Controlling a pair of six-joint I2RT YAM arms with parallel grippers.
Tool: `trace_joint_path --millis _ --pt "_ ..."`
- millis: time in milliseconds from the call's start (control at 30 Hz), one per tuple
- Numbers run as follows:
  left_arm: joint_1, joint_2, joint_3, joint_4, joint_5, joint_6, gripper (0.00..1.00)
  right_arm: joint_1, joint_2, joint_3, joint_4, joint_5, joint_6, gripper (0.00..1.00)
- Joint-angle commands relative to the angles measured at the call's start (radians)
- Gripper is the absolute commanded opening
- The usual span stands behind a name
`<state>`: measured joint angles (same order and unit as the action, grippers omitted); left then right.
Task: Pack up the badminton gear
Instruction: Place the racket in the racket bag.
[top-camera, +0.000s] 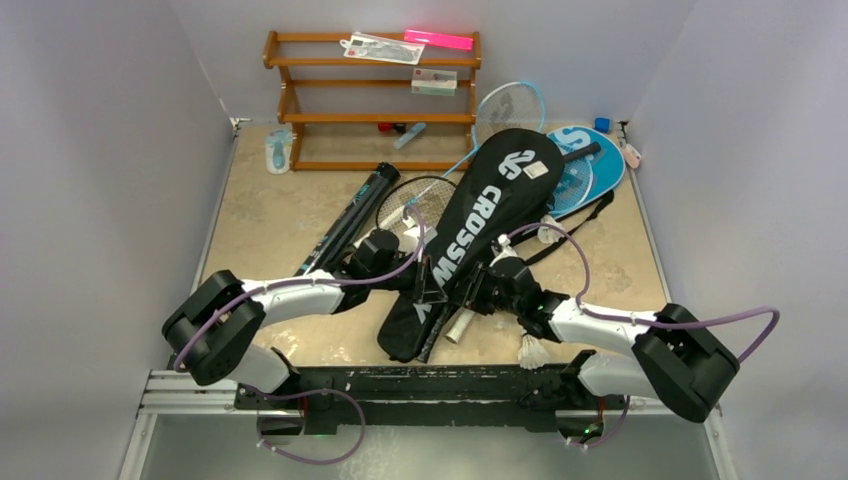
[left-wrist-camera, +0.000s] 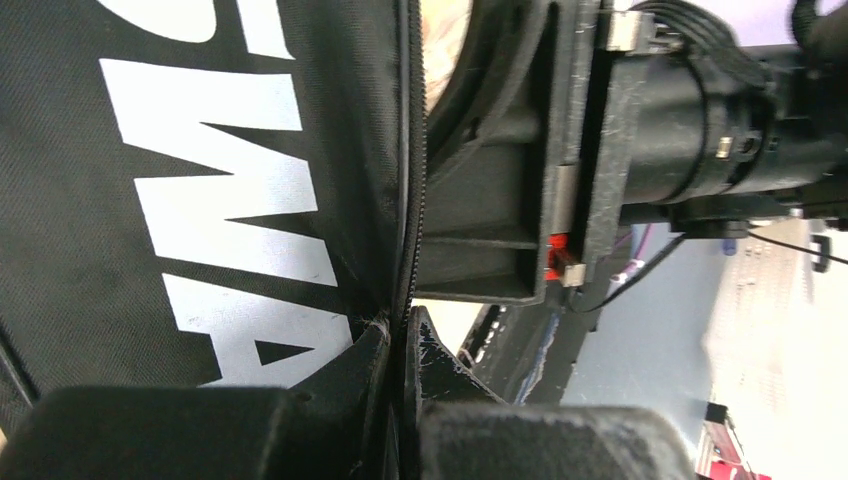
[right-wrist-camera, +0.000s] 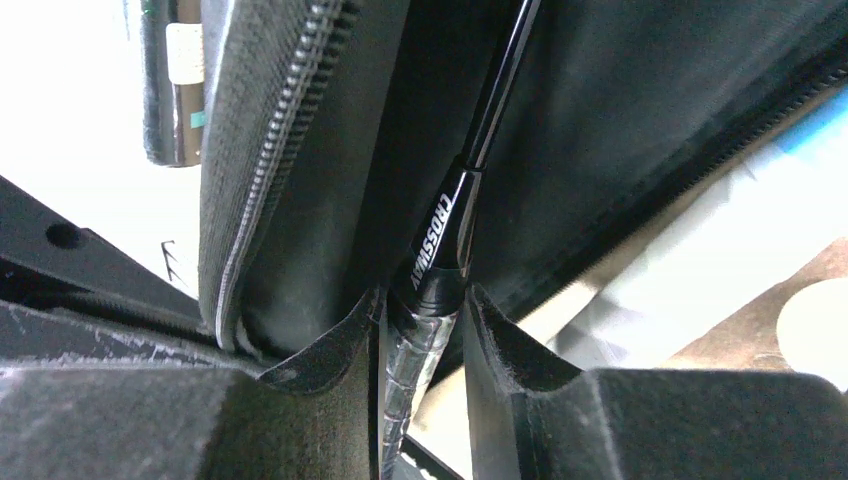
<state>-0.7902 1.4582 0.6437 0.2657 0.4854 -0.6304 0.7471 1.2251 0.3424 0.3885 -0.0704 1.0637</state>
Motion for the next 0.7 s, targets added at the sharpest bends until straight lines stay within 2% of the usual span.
trace_joint_path --millis 0,233,500,667 --pt "-0.001 -0.049 -0.053 0.17 0.17 -0.096 0.0 -0.002 0.005 0.078 0.072 0.075 -0.035 0.03" --pt "0.0 -0.021 -0.14 0.457 0.281 -0.269 0.0 -0.003 -0.002 0.07 0.155 0.093 -0.023 0.03" --pt "0.0 0.117 -0.174 0.831 0.354 -0.454 0.0 -0.003 0.019 0.068 0.232 0.119 -0.03 0.02" --pt "-0.001 0.189 -0.152 0.954 0.37 -0.516 0.0 -0.001 0.087 0.067 0.355 0.11 -0.028 0.03"
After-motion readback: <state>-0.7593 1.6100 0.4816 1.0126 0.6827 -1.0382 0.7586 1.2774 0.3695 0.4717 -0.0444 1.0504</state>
